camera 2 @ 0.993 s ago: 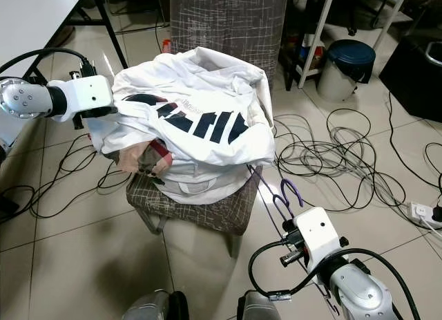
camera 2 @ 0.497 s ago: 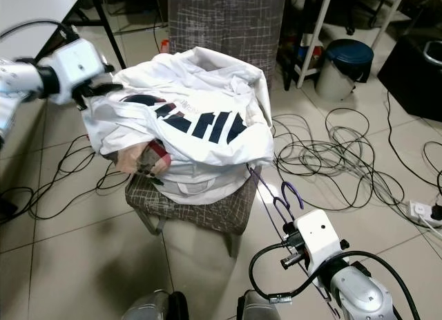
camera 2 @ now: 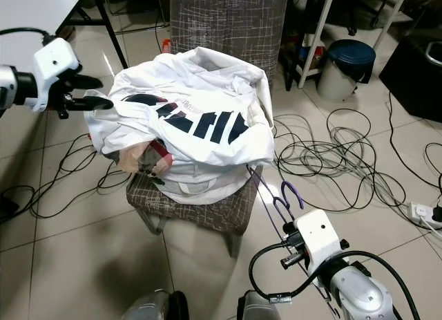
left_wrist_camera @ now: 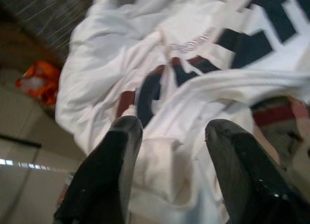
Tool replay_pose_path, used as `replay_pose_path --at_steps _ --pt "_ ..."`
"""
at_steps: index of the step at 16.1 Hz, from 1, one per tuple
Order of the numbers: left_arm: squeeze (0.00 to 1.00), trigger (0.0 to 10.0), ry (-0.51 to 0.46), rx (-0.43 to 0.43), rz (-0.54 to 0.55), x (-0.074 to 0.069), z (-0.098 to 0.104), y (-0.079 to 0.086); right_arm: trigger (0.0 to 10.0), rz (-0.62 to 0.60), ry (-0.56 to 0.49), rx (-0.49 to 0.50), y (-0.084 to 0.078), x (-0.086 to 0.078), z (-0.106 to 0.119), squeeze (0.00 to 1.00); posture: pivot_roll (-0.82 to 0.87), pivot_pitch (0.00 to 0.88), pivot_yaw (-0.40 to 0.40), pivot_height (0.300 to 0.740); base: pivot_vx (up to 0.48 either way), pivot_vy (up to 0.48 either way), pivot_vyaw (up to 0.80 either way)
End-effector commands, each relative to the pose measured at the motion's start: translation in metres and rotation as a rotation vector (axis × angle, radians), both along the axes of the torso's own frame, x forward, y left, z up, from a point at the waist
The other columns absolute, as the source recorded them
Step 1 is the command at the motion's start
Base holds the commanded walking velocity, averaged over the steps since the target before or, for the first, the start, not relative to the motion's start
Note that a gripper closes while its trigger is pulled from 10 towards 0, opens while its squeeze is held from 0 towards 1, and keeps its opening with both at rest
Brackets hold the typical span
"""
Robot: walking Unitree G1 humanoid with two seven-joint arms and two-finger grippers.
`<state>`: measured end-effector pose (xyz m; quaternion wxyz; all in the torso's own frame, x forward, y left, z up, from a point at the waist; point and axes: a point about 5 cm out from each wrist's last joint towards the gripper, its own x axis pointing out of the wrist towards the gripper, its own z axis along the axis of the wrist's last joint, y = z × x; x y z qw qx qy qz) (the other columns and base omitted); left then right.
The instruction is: Hang hanger
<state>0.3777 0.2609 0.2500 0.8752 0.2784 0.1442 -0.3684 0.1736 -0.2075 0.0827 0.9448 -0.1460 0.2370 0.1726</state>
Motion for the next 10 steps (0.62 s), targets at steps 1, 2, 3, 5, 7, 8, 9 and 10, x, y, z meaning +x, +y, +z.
replay_pose_path --at_steps 1,2,3,5,7,8,9,10 --pt "1.00 10.0 -0.012 -0.051 0.070 0.002 0.003 0.005 10.0 0.014 -0.003 0.008 0.004 0.000 0.001 0.00 -0.16 0.108 0.077 0.740 0.000 0.000 0.00" --pt "0.96 10.0 -0.038 -0.064 0.132 0.005 0.002 0.006 10.0 0.017 -0.003 0.007 0.004 0.000 0.001 0.00 -0.16 0.107 0.076 0.740 0.000 0.000 0.00" --pt "0.92 10.0 -0.058 -0.038 0.140 0.006 0.002 0.006 10.0 0.019 -0.004 0.006 0.004 0.000 0.001 0.00 -0.16 0.108 0.078 0.740 0.000 0.000 0.00" --pt "0.84 10.0 -0.045 0.015 0.053 0.003 -0.003 -0.001 10.0 0.018 -0.004 0.003 0.004 0.000 0.001 0.00 -0.17 0.108 0.081 0.740 0.000 0.000 0.00" --pt "1.00 10.0 -0.057 0.019 -0.029 0.002 -0.006 -0.010 10.0 0.013 -0.005 0.001 0.003 0.000 0.001 0.00 -0.17 0.108 0.083 0.740 0.000 0.000 0.00" --pt "1.00 10.0 -0.052 -0.001 -0.056 0.001 -0.007 -0.015 10.0 0.011 -0.005 0.001 0.003 0.000 0.001 0.00 -0.17 0.108 0.083 0.740 0.000 0.000 0.00" --pt "1.00 10.0 -0.044 -0.006 -0.079 0.000 -0.008 -0.017 10.0 0.010 -0.005 0.001 0.003 0.000 0.001 0.00 -0.17 0.108 0.083 0.740 0.000 0.000 0.00" --pt "1.00 10.0 -0.023 0.023 -0.123 -0.002 -0.010 -0.020 10.0 0.011 -0.005 0.001 0.003 -0.001 0.001 0.00 -0.17 0.109 0.082 0.740 0.000 0.000 0.00"
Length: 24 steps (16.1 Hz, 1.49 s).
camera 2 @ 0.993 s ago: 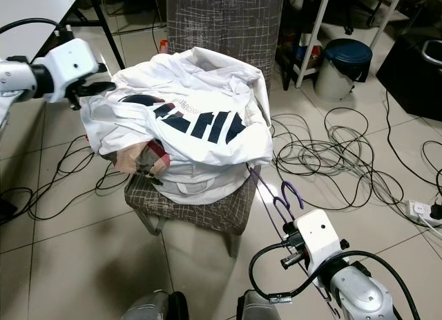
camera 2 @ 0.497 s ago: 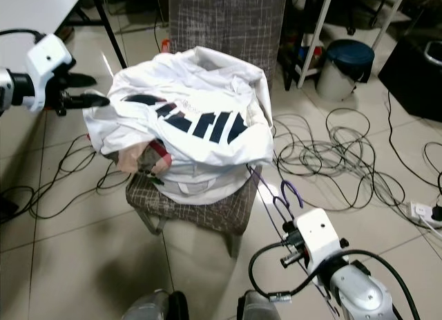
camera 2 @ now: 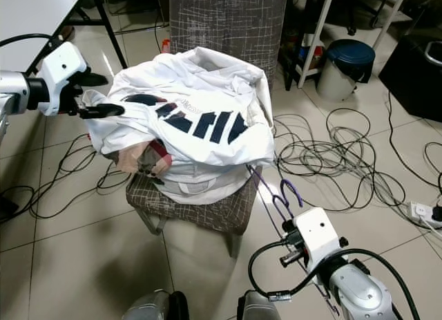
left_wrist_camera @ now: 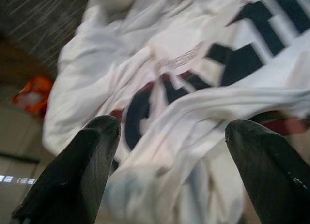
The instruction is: Hang hanger
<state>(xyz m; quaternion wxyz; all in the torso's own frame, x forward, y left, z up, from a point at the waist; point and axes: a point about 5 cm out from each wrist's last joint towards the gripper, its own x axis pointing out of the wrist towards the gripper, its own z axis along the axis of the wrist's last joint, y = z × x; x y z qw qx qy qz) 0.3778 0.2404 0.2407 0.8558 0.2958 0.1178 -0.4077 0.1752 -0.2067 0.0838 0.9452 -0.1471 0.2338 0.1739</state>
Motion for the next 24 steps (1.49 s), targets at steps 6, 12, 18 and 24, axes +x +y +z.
replay_pose_path --at_steps 6,12,18,24 --pt "0.12 10.0 -0.124 0.243 0.042 -0.004 -0.006 0.012 10.0 0.009 -0.001 0.001 0.003 -0.002 0.000 0.00 -0.17 0.106 0.083 0.740 0.000 0.000 0.00" --pt "0.00 10.0 -0.174 0.225 0.106 -0.001 -0.013 0.010 10.0 0.012 -0.003 0.001 0.004 -0.001 0.000 0.00 -0.17 0.098 0.086 0.740 0.000 0.000 0.00" --pt "0.00 10.0 -0.231 0.258 0.252 0.006 -0.016 0.015 10.0 0.011 -0.003 -0.001 0.004 -0.002 0.000 0.00 -0.17 0.099 0.086 0.740 0.000 0.000 0.00" --pt "0.00 10.0 -0.273 0.242 0.302 0.008 -0.021 0.011 10.0 0.010 -0.003 -0.002 0.003 -0.002 0.001 0.00 -0.17 0.104 0.085 0.740 0.000 0.000 0.00"
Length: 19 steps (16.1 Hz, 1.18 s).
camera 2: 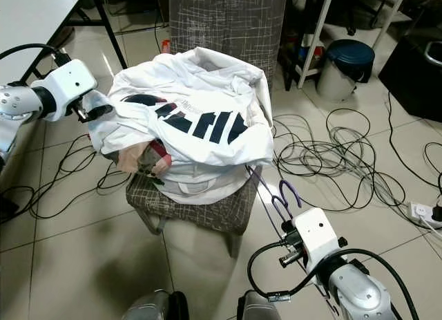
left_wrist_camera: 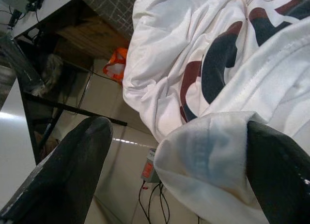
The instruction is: Hang hanger
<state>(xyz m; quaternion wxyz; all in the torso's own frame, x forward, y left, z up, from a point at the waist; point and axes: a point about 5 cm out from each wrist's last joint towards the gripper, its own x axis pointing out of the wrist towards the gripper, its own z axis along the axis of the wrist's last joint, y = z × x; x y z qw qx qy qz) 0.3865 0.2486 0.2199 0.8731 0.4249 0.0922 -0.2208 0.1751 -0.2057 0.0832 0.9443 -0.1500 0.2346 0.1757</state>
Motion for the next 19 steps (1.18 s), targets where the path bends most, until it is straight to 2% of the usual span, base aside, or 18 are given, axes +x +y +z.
replay_pose_path --at_steps 1,6,7,8,9,11,13,16,19 --pt "0.00 10.0 -0.017 -0.005 0.012 0.000 -0.001 0.000 10.0 0.005 -0.004 0.004 0.002 -0.002 0.001 0.00 -0.17 0.105 0.086 0.740 0.000 0.000 0.00" --pt "0.00 10.0 -0.052 0.043 0.063 0.000 -0.008 -0.002 10.0 0.002 -0.002 0.004 0.002 -0.003 0.001 0.00 -0.17 0.107 0.088 0.740 0.000 0.000 0.00" --pt "0.00 10.0 -0.038 0.082 0.051 -0.002 -0.013 -0.004 10.0 0.002 -0.002 0.006 0.002 -0.003 0.001 0.00 -0.17 0.107 0.089 0.740 0.000 0.000 0.00" --pt "0.00 10.0 -0.038 0.082 0.051 -0.002 -0.013 -0.004 10.0 0.002 -0.002 0.006 0.002 -0.003 0.001 0.00 -0.17 0.107 0.089 0.740 0.000 0.000 0.00" --pt "0.00 10.0 0.007 0.130 0.010 -0.007 -0.019 -0.006 10.0 0.001 -0.002 0.007 0.003 -0.003 0.000 0.00 -0.17 0.108 0.089 0.740 0.000 0.000 0.00" --pt "0.00 10.0 0.044 0.154 -0.015 -0.012 -0.023 -0.006 10.0 0.002 -0.002 0.009 0.003 -0.003 0.000 0.00 -0.16 0.110 0.088 0.740 0.000 0.000 0.00" --pt "0.00 10.0 0.012 0.156 0.024 -0.010 -0.020 -0.005 10.0 0.002 -0.002 0.010 0.003 -0.002 0.000 0.00 -0.16 0.110 0.086 0.740 0.000 0.000 0.00" --pt "0.00 10.0 -0.088 0.153 0.150 -0.003 -0.011 0.000 10.0 0.004 -0.002 0.011 0.004 -0.002 0.000 0.00 -0.16 0.111 0.090 0.740 0.000 0.000 0.00" --pt "0.00 10.0 -0.097 0.070 0.148 -0.005 -0.008 -0.005 10.0 0.002 0.001 0.010 0.004 -0.003 -0.001 0.00 -0.16 0.110 0.091 0.740 0.000 0.000 0.00"
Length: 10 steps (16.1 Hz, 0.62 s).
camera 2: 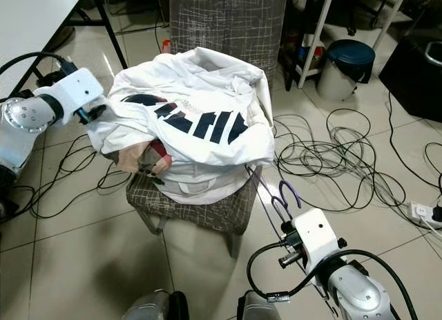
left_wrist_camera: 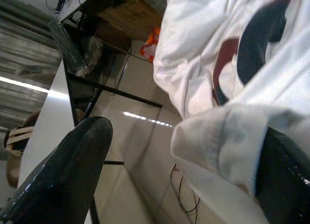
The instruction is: Hang hanger
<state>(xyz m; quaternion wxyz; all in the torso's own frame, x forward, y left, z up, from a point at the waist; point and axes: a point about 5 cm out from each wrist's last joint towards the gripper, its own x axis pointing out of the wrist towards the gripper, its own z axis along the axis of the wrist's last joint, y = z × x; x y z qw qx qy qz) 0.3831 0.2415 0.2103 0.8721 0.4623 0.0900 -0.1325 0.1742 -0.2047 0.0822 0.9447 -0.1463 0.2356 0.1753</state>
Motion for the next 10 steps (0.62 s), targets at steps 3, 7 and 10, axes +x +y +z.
replay_pose_path --at_steps 3,7,10 --pt "0.00 10.0 -0.004 0.015 0.047 -0.002 -0.003 0.004 10.0 0.006 -0.004 0.003 0.003 -0.002 0.000 0.00 -0.16 0.104 0.092 0.740 0.000 0.000 0.00" --pt "0.00 10.0 -0.027 0.038 0.142 -0.003 -0.013 0.006 10.0 0.008 -0.007 0.002 0.003 -0.002 0.000 0.00 -0.17 0.099 0.095 0.740 0.000 0.000 0.00" --pt "0.00 0.0 -0.096 0.022 0.169 -0.003 -0.010 0.006 10.0 0.004 -0.009 -0.003 0.002 -0.003 0.000 0.00 -0.17 0.093 0.095 0.740 0.000 0.000 0.00"
